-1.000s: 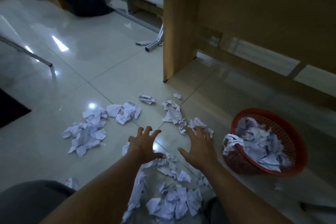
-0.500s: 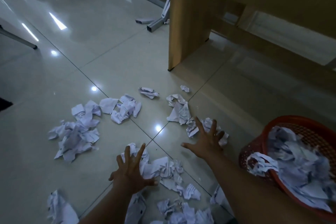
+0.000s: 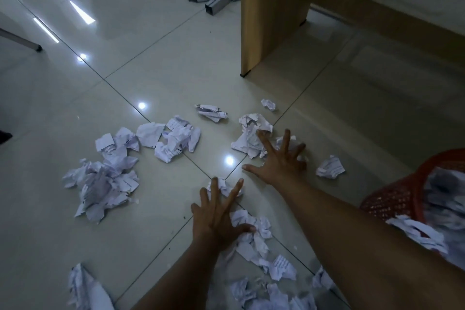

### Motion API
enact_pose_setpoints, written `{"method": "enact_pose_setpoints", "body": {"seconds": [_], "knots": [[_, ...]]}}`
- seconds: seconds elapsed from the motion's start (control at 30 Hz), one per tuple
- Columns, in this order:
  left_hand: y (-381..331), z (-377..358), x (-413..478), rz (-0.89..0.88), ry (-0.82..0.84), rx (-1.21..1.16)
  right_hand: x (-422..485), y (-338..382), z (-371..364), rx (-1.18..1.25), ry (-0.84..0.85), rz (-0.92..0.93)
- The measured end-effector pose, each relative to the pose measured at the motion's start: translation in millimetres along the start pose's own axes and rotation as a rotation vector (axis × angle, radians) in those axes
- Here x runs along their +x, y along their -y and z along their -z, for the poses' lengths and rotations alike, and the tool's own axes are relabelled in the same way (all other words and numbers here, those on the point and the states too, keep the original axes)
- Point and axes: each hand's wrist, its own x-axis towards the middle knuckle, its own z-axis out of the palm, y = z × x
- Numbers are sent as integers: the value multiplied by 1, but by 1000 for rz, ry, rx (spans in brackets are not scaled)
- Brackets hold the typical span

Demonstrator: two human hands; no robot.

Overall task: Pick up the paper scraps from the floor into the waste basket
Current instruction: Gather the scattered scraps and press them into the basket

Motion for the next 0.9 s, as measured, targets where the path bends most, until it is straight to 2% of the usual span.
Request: {"method": "enact_pose_setpoints", "body": {"seconds": [0.1, 0.17, 0.3, 0.47, 0.7, 0.8, 0.9], "knots": [[-1, -4, 7, -83, 19, 49, 9, 4, -7, -63, 23, 55], [-1, -9, 5, -135, 9, 56, 10, 3, -15, -146, -27, 85], [-3, -28, -9, -190, -57, -19, 2, -4, -30, -213, -166, 166], [8, -38, -10, -261, -139, -111, -22, -19, -41, -252, -182, 229], [18, -28, -16, -277, -143, -324, -53, -36, -35, -51, -106, 199], [12, -24, -26, -318, -164, -347, -63, -39, -17, 61, -194, 193], [4, -17, -38, -270, -103, -418, -59, -41, 1, 129, -321, 142]]}}
